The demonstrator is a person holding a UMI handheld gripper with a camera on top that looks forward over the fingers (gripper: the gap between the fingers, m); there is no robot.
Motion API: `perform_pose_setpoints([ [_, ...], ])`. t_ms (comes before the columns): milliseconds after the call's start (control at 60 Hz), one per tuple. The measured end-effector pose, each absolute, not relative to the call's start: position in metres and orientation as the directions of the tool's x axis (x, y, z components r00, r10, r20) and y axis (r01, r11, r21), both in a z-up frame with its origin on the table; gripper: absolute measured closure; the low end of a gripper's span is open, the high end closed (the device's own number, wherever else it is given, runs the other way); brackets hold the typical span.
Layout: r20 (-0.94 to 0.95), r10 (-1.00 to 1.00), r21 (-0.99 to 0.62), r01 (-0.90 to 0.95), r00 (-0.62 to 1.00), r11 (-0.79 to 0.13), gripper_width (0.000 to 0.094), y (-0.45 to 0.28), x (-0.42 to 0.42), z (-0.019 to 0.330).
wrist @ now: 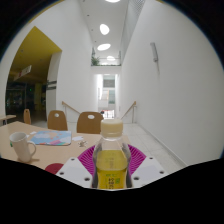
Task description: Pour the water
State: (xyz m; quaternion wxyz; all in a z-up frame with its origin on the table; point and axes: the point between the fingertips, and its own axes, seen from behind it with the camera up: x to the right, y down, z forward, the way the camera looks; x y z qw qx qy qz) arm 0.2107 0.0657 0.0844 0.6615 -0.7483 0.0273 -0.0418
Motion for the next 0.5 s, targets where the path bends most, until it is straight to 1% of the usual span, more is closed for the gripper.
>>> perform_pose_setpoints([
  [50,0.045,-0.108,-0.991,0.031,0.993,-0.133,0.0552,0.069,0.205,0.081],
  [83,0.094,-0.127,-0.989,0.077,0.987,-0.13,0.0554,0.066,0.206,0.09],
  [167,0.325,-0.134,-0.945,0.315,0.936,-0.088,0.0554,0.062,0.189,0.139],
  [250,0.574,-0.132,-0.819,0.571,0.808,-0.063,0.0556,0.068,0.132,0.184],
  [300,0.737,-0.124,-0.673,0.737,0.664,-0.055,0.0555,0.075,0.103,0.209],
  [350,0.884,-0.137,-0.456,0.888,0.446,-0.052,0.0554,0.085,0.064,0.224],
  [383,0.949,-0.139,-0.293,0.955,0.284,-0.045,0.0554,0.092,0.039,0.23],
  [433,0.992,-0.111,-0.059,0.998,0.057,-0.012,0.0555,0.09,0.012,0.237],
  [500,0.969,-0.097,0.229,0.973,-0.226,0.024,0.0554,0.1,-0.032,0.215],
])
